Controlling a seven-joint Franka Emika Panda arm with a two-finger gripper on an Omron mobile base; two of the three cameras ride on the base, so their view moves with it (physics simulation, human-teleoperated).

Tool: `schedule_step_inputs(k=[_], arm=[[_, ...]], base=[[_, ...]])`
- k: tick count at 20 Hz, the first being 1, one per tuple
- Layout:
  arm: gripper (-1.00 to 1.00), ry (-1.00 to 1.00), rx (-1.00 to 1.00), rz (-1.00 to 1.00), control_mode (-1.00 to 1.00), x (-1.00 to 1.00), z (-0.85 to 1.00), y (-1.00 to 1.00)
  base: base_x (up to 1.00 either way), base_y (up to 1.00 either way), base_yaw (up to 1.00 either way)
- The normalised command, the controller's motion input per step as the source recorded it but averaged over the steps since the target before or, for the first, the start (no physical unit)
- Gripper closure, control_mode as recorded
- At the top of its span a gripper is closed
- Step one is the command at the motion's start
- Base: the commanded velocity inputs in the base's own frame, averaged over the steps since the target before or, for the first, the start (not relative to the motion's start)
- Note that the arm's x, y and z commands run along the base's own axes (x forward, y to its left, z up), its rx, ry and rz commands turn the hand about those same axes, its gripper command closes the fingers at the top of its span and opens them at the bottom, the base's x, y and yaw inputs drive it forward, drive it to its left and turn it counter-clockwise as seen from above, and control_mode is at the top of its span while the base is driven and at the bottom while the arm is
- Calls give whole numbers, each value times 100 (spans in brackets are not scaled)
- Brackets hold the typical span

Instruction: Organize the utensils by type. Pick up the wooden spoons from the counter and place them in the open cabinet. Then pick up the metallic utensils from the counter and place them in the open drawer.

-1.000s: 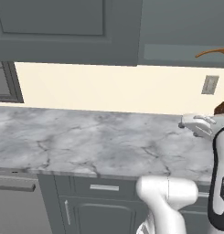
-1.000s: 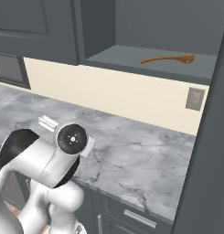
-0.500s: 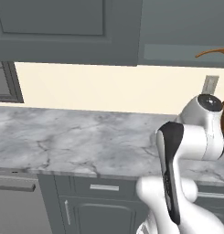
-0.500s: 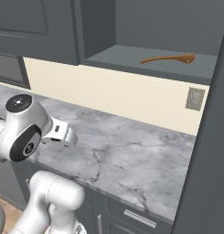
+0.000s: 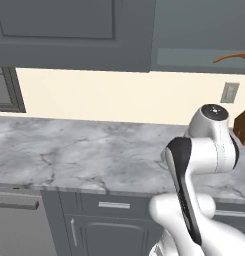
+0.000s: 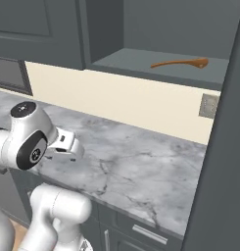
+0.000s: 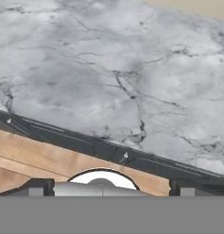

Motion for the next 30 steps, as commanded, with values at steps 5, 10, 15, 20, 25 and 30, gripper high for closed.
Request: schedule_step_inputs(k=[5, 10, 15, 20, 25, 30], arm=[[-100, 0, 0, 0, 100, 0, 0, 0], [-100, 0, 0, 0, 100, 0, 0, 0], [-100, 0, 0, 0, 100, 0, 0, 0], [-100, 0, 0, 0, 100, 0, 0, 0], [-100, 0, 0, 0, 100, 0, 0, 0], [-100, 0, 0, 0, 100, 0, 0, 0]], base=[[-38, -23, 12], [-59, 2, 38], [-52, 31, 63], [-35, 18, 74], [-5, 21, 63], [7, 36, 52]])
